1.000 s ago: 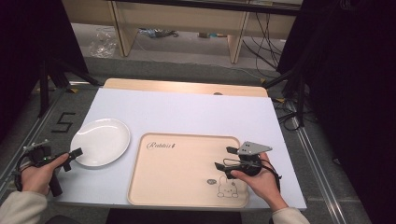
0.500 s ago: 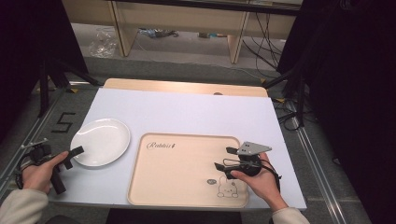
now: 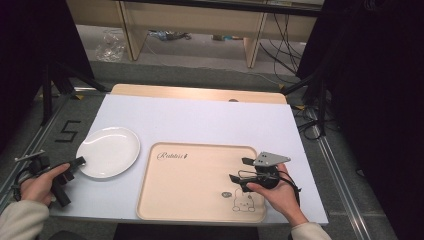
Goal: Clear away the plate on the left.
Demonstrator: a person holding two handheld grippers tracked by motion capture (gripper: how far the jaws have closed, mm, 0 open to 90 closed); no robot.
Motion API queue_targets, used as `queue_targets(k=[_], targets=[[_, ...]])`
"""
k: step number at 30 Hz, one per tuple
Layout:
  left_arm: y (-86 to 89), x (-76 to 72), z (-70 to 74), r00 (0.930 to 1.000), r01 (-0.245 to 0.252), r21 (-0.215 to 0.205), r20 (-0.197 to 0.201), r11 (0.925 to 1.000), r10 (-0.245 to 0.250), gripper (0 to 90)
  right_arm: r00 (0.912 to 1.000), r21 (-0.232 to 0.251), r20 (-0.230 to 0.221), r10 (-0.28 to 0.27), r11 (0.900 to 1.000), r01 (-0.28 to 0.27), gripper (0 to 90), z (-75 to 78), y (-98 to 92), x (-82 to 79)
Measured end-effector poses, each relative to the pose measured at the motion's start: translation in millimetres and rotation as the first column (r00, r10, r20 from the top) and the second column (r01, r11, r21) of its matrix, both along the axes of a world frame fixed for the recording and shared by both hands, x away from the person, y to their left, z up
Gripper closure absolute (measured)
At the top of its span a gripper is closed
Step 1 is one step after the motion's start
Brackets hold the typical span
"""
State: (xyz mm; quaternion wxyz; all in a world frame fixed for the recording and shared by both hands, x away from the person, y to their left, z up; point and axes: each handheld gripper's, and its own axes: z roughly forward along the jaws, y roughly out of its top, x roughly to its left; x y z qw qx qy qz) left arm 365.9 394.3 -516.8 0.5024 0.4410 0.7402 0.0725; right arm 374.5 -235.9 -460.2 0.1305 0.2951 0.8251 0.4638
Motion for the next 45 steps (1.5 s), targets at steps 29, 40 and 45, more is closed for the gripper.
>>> queue_targets(k=[29,40,45], targets=[[14.9,-6.7,-5.0,0.9977,-0.054,-0.322,0.022,0.9453,0.065,86.4,0.9999,0.008,0.016,-0.001,1.0,0.001,21.7,0.6,-1.2,1.4],[16.4,-7.4,-1.9,0.9973,-0.042,-0.316,0.043,0.9478,0.059,86.3,1.0,0.008,0.002,-0.003,1.0,0.003,21.8,1.3,-1.2,0.3],[17.0,-8.3,-0.6,0.9961,-0.058,-0.33,0.044,0.942,0.077,86.3,0.9999,-0.002,0.007,-0.014,1.0,0.014,21.9,2.0,-1.7,-0.1]])
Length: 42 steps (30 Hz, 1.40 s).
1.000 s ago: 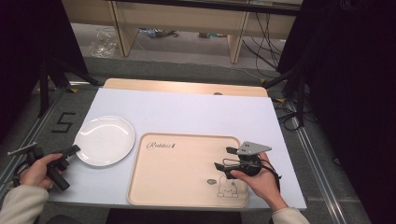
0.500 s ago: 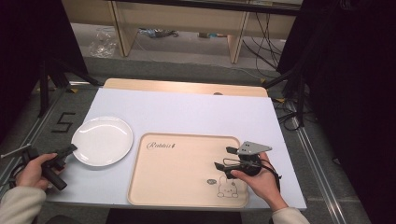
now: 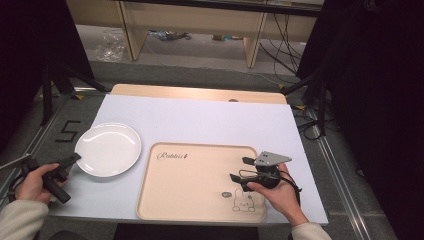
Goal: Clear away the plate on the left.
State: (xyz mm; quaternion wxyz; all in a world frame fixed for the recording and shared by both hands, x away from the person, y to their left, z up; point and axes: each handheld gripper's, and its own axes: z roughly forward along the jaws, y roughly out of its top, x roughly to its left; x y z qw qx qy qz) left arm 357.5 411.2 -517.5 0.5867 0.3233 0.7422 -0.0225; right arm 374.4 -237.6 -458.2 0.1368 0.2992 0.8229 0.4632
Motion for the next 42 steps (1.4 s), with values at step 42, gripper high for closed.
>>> queue_targets(k=[42], targets=[[-16.9,-2.3,24.6,0.997,0.006,-0.082,0.078,0.9966,0.0,85.8,0.9999,0.007,0.001,0.013,1.0,-0.013,22.5,-0.3,-0.8,1.7]])
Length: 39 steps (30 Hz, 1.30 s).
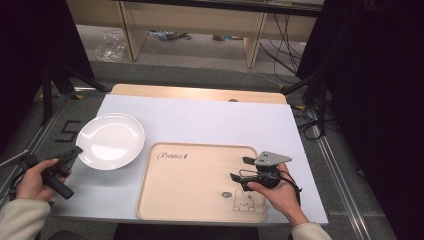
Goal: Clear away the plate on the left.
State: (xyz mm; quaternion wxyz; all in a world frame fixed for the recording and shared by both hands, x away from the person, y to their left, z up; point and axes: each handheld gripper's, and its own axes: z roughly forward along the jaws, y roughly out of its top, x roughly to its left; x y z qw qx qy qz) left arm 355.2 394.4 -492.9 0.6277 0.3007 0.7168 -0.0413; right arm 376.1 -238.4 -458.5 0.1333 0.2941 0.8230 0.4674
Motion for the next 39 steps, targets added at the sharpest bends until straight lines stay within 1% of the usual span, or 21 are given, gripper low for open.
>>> queue_targets(k=[7,15,20,21,22,23,25,39], targets=[[-3.3,0.6,1.6,0.9999,0.009,-0.01,0.01,0.9999,-0.009,85.8,1.0,0.002,-0.003,-0.002,1.0,0.002,22.5,0.1,0.1,-0.4],[-4.0,0.6,3.9,0.9997,0.02,-0.006,0.014,0.9998,-0.02,85.8,1.0,0.005,-0.003,0.0,1.0,0.0,22.5,0.2,-0.1,-0.3],[-4.0,0.5,4.1,0.9996,0.019,-0.016,0.019,0.9997,-0.019,85.9,1.0,0.007,-0.005,0.0,1.0,0.0,22.5,0.2,0.0,-0.3],[-4.3,0.6,4.3,0.9996,0.019,-0.015,0.02,0.9997,-0.018,85.9,0.9999,0.008,-0.01,-0.004,1.0,0.004,22.5,0.3,0.1,-0.9],[-4.6,0.7,4.5,0.9995,0.021,-0.013,0.022,0.9997,-0.02,85.8,1.0,0.006,-0.004,0.0,1.0,0.0,22.5,0.2,0.0,-0.4],[-4.8,0.8,4.6,0.9995,0.023,-0.01,0.023,0.9997,-0.023,85.9,1.0,0.007,-0.008,-0.006,1.0,0.006,22.5,0.4,0.0,-0.9],[-5.2,1.1,5.1,0.9992,0.027,-0.005,0.029,0.9996,-0.027,85.9,1.0,0.003,-0.006,-0.001,1.0,0.001,22.5,-0.1,0.0,-0.3],[-10.2,1.4,7.5,0.9984,0.044,-0.019,0.037,0.9989,-0.043,85.8,1.0,0.007,-0.005,-0.001,1.0,0.001,22.5,0.2,-0.1,-0.4]])
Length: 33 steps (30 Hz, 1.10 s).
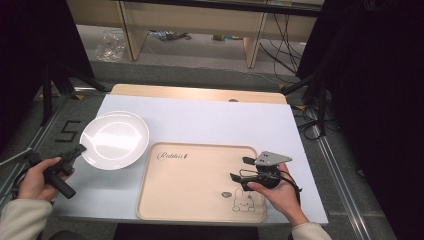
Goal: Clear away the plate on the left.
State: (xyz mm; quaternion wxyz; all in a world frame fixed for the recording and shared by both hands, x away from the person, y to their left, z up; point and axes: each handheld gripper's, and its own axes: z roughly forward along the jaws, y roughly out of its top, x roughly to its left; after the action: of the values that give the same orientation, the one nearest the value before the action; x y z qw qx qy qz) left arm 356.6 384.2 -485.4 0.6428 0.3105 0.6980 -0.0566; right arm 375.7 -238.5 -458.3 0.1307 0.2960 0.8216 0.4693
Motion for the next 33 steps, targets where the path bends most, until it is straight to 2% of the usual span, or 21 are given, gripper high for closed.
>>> queue_targets(k=[7,33], targets=[[-4.6,0.5,2.3,1.0,0.003,-0.015,0.002,0.9999,-0.003,85.8,1.0,-0.002,0.001,0.002,1.0,-0.002,22.5,-0.2,0.0,0.1],[-15.2,2.0,4.5,0.9995,0.031,-0.028,0.0,0.9991,-0.031,85.4,1.0,0.004,0.0,0.002,1.0,-0.002,22.6,0.5,-0.1,-0.2]])
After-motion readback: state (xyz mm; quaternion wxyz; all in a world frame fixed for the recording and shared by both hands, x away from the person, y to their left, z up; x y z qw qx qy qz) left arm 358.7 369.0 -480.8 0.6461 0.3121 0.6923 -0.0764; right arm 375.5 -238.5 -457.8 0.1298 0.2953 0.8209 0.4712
